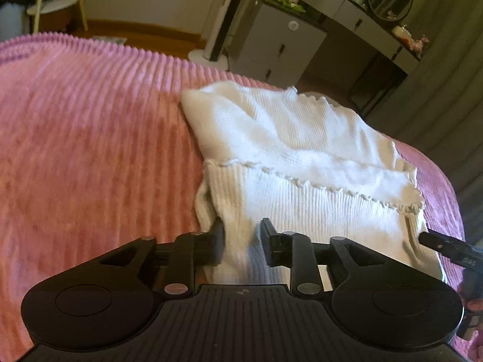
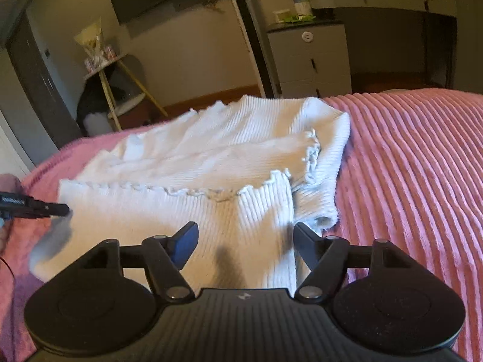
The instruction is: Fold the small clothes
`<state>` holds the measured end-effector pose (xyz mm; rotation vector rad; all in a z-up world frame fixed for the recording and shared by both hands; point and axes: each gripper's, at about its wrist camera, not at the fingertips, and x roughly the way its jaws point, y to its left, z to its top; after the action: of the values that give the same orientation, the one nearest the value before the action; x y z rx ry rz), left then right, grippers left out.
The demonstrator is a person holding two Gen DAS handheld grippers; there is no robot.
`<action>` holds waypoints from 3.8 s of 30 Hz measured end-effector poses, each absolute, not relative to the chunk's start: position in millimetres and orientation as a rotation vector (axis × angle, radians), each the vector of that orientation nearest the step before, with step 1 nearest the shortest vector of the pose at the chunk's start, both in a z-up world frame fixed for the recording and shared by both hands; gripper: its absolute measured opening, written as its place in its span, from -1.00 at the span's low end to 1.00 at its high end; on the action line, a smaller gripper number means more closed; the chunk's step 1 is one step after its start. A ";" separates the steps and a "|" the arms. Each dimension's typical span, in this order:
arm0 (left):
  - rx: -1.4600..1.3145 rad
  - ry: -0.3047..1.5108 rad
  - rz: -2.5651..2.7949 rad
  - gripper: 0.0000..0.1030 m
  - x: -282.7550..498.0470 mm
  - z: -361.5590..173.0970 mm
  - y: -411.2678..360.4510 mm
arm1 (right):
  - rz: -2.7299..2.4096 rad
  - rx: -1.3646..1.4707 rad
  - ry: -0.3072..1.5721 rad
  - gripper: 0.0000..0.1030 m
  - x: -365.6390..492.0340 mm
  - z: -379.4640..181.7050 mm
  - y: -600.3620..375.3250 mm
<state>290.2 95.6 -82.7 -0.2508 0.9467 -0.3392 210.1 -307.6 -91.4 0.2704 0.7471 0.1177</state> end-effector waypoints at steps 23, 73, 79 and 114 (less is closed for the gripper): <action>-0.115 0.649 -0.247 -0.75 335.5 21.9 69.7 | -0.046 0.198 0.528 -0.83 282.3 -22.2 -330.2; 0.029 0.737 -0.098 -0.21 316.6 -73.9 34.3 | -0.056 0.279 0.551 -0.83 235.2 -104.6 -302.5; 0.103 0.780 -0.069 -0.18 313.8 -84.3 21.6 | -0.158 0.207 0.621 -1.00 238.1 -118.0 -298.4; -0.365 0.916 -0.107 0.18 306.1 -77.1 112.5 | -0.378 0.198 0.665 -0.37 212.4 -101.5 -300.9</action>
<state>306.1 112.5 -77.1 -0.3655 0.9161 -0.1069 212.4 -300.9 -101.5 0.1977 0.6650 -0.3778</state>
